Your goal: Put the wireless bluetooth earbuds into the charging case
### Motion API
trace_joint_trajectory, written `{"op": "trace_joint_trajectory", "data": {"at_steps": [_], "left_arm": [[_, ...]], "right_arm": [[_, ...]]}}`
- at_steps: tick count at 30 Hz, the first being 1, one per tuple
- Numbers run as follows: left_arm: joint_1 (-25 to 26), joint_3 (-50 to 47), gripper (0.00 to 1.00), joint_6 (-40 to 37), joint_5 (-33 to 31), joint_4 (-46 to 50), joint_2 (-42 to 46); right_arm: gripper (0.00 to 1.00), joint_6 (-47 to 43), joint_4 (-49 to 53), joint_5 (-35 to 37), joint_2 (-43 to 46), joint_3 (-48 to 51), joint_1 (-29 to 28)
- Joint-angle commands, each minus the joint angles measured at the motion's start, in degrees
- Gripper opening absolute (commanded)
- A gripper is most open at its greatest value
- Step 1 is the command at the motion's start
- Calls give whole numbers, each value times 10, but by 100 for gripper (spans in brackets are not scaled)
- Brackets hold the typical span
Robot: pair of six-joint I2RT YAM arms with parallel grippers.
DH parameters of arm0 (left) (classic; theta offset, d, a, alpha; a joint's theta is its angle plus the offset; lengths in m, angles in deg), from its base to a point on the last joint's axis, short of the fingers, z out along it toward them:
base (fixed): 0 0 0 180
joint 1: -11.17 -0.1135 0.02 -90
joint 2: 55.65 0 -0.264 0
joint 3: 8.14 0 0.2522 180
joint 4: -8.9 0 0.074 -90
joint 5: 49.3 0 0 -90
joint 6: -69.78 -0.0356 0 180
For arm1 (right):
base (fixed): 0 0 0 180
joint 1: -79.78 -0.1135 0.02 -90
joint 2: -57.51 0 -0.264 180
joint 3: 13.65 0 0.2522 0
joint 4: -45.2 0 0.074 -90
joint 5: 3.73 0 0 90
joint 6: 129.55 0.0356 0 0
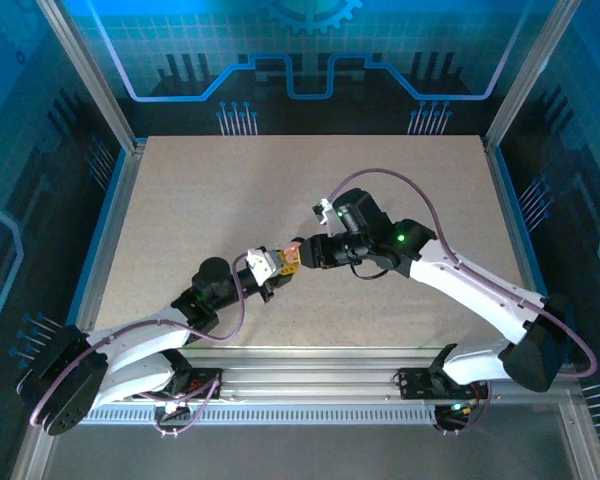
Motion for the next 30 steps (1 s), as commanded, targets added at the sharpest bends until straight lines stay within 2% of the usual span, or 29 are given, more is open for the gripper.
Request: {"op": "trace_joint_trajectory", "data": {"at_steps": [1,12,21,25,30], "left_arm": [[2,2,6,-13,-3,-2,11],[2,2,6,-15,0,8,18],[3,6,6,-20,0,26,28],[3,6,6,-22,-2,33,29],[3,4,6,-21,-9,36,25]], "right_arm": [[34,-5,15,-8,-14,-26,-7],[31,-17,40,7,-42,-49,-11],[24,-29,77,33,-66,-76,-22],[19,-37,87,53,-61,-82,-27],[19,-47,81,65,-41,-76,-29]]}}
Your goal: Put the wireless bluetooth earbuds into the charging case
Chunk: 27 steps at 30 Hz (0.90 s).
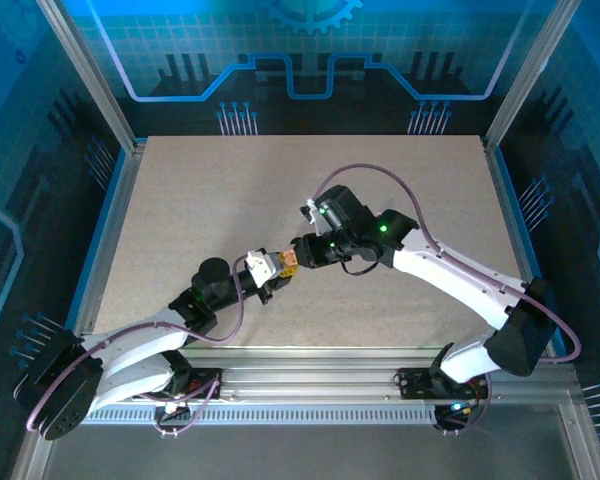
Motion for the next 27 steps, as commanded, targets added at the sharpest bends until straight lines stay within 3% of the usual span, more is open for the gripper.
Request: {"op": "trace_joint_trajectory", "data": {"at_steps": [1,27], "left_arm": [[3,3,6,-9,-10,-2,7],[3,8,6,2,-9,-3,8]], "right_arm": [[19,-16,15,21,24,-9,-7],[18,-18,-36,-3,44,20,-11]]}}
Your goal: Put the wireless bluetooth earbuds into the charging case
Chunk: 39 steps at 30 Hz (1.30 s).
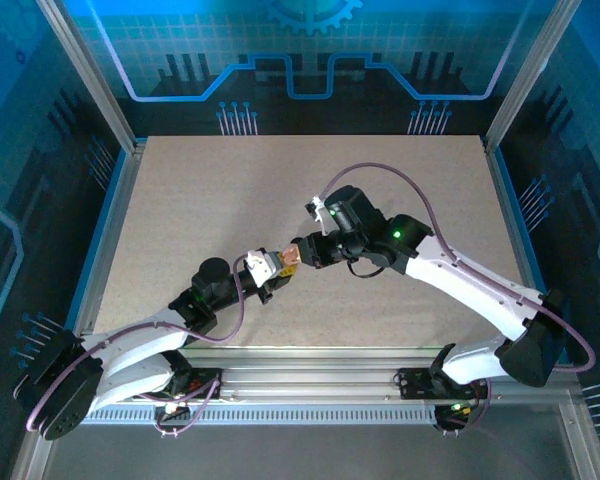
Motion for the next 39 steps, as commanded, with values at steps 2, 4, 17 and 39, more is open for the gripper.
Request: {"op": "trace_joint_trajectory", "data": {"at_steps": [2,4,17,39], "left_arm": [[3,8,6,1,0,-7,7],[3,8,6,1,0,-7,7],[3,11,6,8,6,-13,12],[2,12,6,16,15,-16,19]], "right_arm": [[18,0,-17,-15,-3,4,-8],[18,0,-16,-15,-5,4,-9],[18,-4,-16,-8,-19,9,-12],[26,-29,-11,1,-35,13,-19]]}}
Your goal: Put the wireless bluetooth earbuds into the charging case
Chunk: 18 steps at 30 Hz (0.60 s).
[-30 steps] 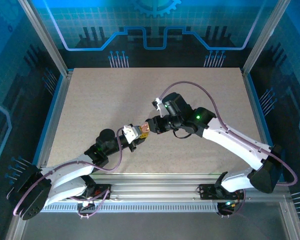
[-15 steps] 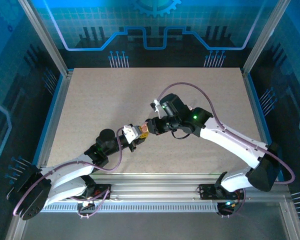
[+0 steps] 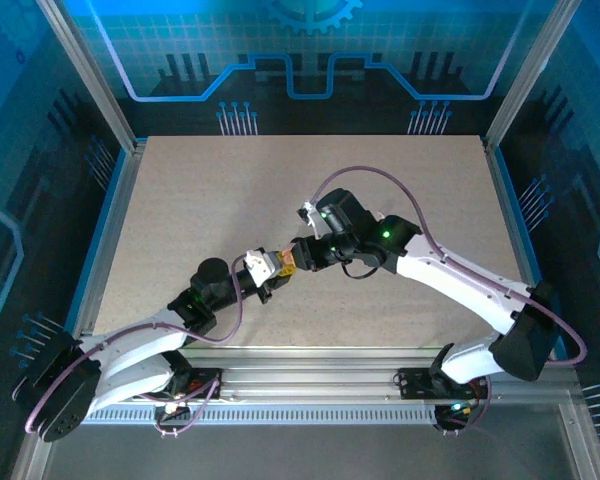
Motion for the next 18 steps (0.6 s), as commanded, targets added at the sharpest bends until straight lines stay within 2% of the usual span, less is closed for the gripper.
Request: {"op": "trace_joint_trajectory", "data": {"at_steps": [1,4,7,8,12,18], "left_arm": [[3,11,6,13,15,-15,11],[3,11,6,14,12,-13,12],[3,8,6,12,6,-13,10],[3,7,6,12,4,-13,10],[3,4,7,11,-3,-14,10],[3,5,7,10,-3,-18,8]], "right_arm": [[26,-4,1,5,-6,8,-10],[28,-6,-8,6,2,11,-10],[42,-4,-24,11,26,20,-10],[43,0,-28,13,36,24,-9],[45,28,-39,9,74,42,0],[43,82,-61,-50,72,72,19]]}}
